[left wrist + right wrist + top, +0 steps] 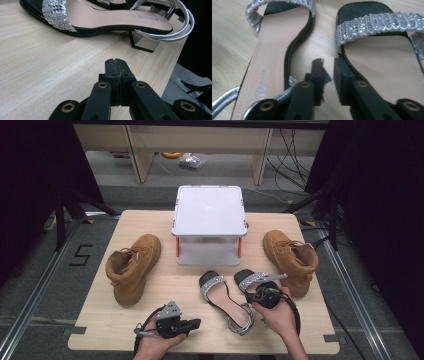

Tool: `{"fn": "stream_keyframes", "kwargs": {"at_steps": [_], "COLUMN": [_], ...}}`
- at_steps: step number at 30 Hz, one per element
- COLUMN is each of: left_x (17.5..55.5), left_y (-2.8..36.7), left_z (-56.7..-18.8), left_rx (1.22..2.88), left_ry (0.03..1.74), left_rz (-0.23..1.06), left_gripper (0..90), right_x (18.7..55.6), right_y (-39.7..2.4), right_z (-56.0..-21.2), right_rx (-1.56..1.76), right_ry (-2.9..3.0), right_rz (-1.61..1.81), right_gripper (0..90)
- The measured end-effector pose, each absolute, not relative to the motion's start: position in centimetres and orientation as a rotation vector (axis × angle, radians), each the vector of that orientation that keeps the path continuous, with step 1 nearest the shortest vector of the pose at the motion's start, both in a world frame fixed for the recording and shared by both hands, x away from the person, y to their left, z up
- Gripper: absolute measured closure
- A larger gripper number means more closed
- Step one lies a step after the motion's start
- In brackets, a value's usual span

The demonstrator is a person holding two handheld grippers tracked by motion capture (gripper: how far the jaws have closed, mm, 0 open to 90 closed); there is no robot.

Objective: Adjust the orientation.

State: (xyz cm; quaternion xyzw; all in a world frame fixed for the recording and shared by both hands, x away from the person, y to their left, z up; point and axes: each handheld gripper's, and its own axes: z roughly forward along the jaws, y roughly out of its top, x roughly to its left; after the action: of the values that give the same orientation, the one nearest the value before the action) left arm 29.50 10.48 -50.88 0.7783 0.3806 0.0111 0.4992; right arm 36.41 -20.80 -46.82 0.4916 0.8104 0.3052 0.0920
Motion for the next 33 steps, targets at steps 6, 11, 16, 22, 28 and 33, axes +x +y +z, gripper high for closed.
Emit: {"fn": "stream_keyframes", "kwargs": {"at_steps": [6, 11, 16, 22, 28, 33], "left_x": [30.2, 31.0, 31.8, 32.7, 33.9, 34.2], "left_y": [10.5, 9.3, 8.4, 7.1, 5.3, 4.4], "left_z": [-51.1, -51.0, -51.0, -50.9, -50.9, -51.3], "left_rx": [1.883, 1.955, 1.977, 2.041, 2.08, 2.103], "left_ry": [0.934, 0.899, 0.909, 0.889, 0.889, 0.884], "left_rz": [0.014, 0.037, 0.033, 0.029, 0.033, 0.02], "left_gripper": [89.7, 89.6, 89.6, 89.7, 89.7, 89.7], "right_x": [36.8, 36.7, 36.6, 36.3, 36.8, 37.2], "right_y": [-21.3, -21.2, -21.0, -20.4, -19.5, -19.2], "right_z": [-46.4, -46.0, -46.0, -46.6, -46.9, -47.2], "right_rx": [1.447, 1.423, 1.433, 1.44, 1.441, 1.414], "right_ry": [2.442, 2.438, 2.452, 2.5, 2.563, 2.586], "right_rz": [0.871, 0.841, 0.787, 0.707, 0.656, 0.656], "right_gripper": [90.0, 90.0, 90.0, 90.0, 90.0, 90.0]}}
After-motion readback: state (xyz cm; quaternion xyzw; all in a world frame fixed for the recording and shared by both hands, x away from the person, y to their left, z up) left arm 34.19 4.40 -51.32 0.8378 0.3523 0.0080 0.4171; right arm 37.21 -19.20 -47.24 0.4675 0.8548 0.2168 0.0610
